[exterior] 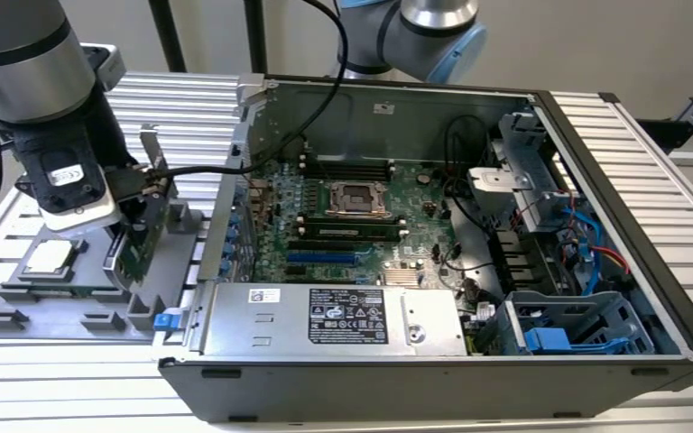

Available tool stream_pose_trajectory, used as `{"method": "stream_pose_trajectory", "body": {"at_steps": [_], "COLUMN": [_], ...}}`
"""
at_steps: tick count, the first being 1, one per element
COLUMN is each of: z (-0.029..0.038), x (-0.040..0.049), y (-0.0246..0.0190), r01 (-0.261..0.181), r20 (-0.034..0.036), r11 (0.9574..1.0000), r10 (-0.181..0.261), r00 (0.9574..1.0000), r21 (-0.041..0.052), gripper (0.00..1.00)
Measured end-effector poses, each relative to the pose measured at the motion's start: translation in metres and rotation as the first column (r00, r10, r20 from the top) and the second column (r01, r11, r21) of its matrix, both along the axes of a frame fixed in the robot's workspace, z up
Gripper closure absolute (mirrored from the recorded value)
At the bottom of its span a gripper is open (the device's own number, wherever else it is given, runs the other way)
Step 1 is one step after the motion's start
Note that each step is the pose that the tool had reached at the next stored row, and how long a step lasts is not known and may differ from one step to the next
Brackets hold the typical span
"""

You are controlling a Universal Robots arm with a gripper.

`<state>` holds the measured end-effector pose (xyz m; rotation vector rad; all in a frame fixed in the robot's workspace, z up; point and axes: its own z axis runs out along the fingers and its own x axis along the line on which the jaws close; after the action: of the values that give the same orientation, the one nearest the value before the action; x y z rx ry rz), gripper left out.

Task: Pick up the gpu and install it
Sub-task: 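Pick up the gpu and move the gpu toward the slot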

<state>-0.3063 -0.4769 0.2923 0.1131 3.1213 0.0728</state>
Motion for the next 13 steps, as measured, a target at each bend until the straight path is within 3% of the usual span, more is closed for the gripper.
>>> {"method": "stream_pose_trajectory", "body": {"at_steps": [5,13], "z": [0.0022,0.0115], "x": [0.0000,0.0000], "y": [0.0000,0.0000], "r01": [0.000,0.000], "r20": [-0.0002,0.0000], "r11": [1.0000,1.0000], "r10": [0.000,0.000], "r00": [1.0000,1.0000], "r21": [-0.0002,-0.0001], "gripper": [1.00,1.00]}}
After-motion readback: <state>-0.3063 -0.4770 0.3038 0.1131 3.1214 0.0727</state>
